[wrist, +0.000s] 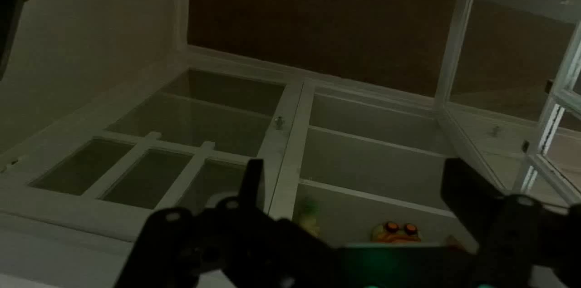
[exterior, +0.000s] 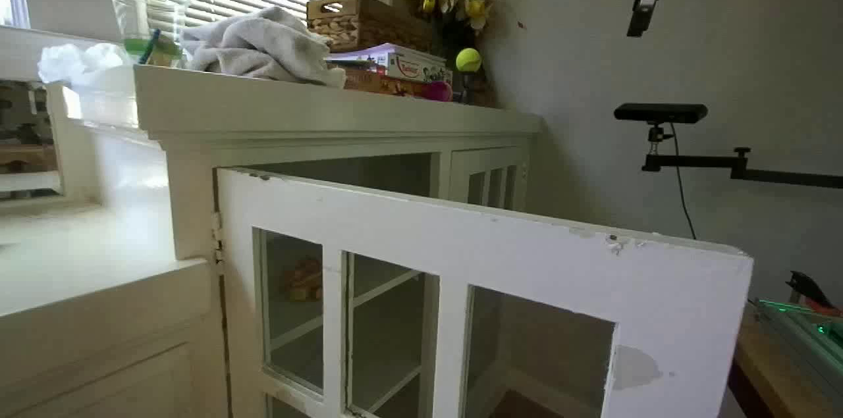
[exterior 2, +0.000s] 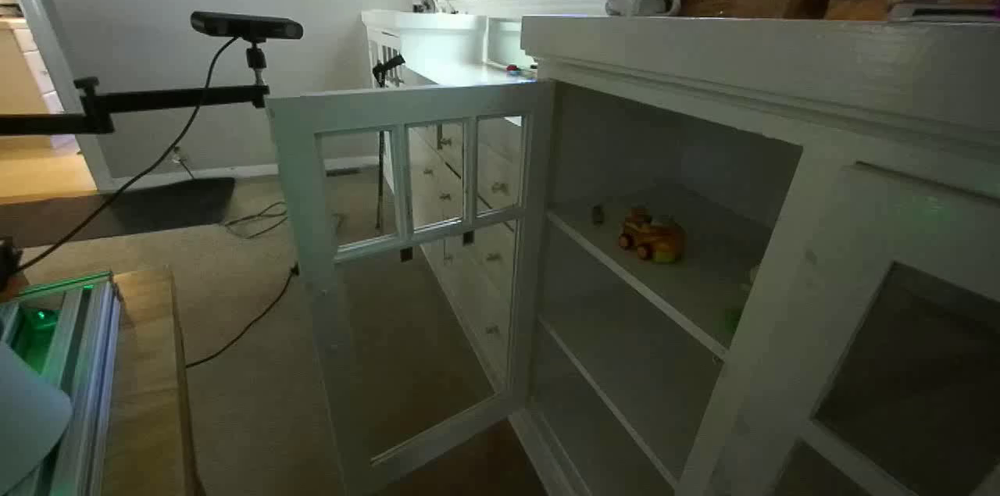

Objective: Put the paper in the cabinet

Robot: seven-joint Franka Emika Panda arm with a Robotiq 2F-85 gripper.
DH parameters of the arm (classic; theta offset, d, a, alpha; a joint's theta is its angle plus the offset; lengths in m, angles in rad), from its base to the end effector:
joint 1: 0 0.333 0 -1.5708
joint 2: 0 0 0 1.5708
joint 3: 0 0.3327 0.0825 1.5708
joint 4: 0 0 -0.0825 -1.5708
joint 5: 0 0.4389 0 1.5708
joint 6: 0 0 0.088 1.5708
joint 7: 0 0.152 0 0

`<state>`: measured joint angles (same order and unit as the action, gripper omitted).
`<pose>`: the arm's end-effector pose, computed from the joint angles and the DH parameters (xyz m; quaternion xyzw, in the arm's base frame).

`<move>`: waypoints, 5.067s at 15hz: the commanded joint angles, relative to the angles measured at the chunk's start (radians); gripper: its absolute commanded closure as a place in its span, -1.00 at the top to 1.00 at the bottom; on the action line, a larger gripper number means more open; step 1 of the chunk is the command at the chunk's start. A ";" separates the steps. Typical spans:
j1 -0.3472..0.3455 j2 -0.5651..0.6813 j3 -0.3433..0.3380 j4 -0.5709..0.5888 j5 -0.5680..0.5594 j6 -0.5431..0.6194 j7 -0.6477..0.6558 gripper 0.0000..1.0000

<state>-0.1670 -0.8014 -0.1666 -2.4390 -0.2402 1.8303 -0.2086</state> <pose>0.3486 -0.1585 0.5403 0.9936 -0.0229 0.0759 0.0799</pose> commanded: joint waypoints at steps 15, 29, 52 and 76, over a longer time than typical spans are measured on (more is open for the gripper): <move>0.067 0.182 0.097 0.034 0.210 0.259 0.338 1.00; 0.065 0.604 0.141 0.311 0.452 0.668 0.815 1.00; 0.073 0.885 0.130 0.481 1.088 0.969 0.430 1.00; 0.042 0.933 0.134 0.528 1.480 0.962 0.152 0.38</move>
<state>-0.1144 0.1022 -0.0385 -1.9472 1.1579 2.7985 0.0155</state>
